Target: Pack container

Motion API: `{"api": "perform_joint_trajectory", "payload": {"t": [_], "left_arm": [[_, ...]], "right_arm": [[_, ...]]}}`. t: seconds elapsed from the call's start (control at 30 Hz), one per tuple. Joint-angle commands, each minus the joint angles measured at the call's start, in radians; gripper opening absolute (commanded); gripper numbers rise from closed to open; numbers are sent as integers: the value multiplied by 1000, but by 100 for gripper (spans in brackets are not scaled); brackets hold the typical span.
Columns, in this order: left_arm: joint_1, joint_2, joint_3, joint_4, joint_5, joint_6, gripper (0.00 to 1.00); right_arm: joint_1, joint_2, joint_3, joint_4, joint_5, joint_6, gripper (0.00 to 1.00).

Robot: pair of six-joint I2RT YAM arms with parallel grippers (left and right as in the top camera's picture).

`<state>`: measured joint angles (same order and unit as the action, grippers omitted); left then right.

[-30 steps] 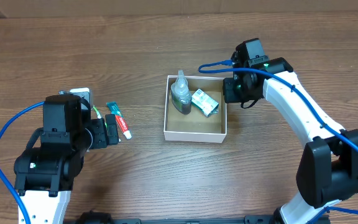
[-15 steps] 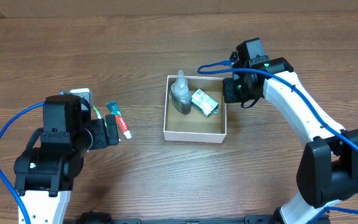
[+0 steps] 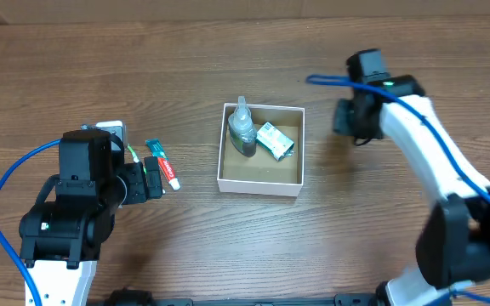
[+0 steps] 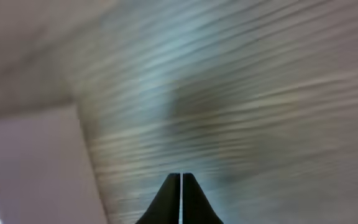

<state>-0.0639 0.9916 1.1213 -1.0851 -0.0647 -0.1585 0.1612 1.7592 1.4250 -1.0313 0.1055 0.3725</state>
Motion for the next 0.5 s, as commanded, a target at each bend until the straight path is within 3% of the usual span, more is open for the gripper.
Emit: {"api": "perform_joint_trajectory", "payload": {"t": [0.0,0.03,0.2,0.23,0.27,0.3,0.47], "left_arm": [[5,3,19,10,-5,-14,100],[5,3,20,19,-2,-14,100],[4,16,47,24,5,-103,100],[1,32,68,19,5,-124,100],[-11,79,119,1,5,-183,100],[-16,106,139,-8,5,-218,100],[-23,420,179,5,99,-330,100]], "right_arm": [[-12,-280,41,-47,106,125,11],[-12,-340,39,-80,99,125,12],[-12,-562,-32,-233,-88,14,52],[-12,-577,-47,-268,-93,7,66],[-12,-587,-78,-309,-98,-31,93],[-12,-586,-89,-323,-97,-39,100],[-16,-585,-149,-328,-93,-115,100]]}}
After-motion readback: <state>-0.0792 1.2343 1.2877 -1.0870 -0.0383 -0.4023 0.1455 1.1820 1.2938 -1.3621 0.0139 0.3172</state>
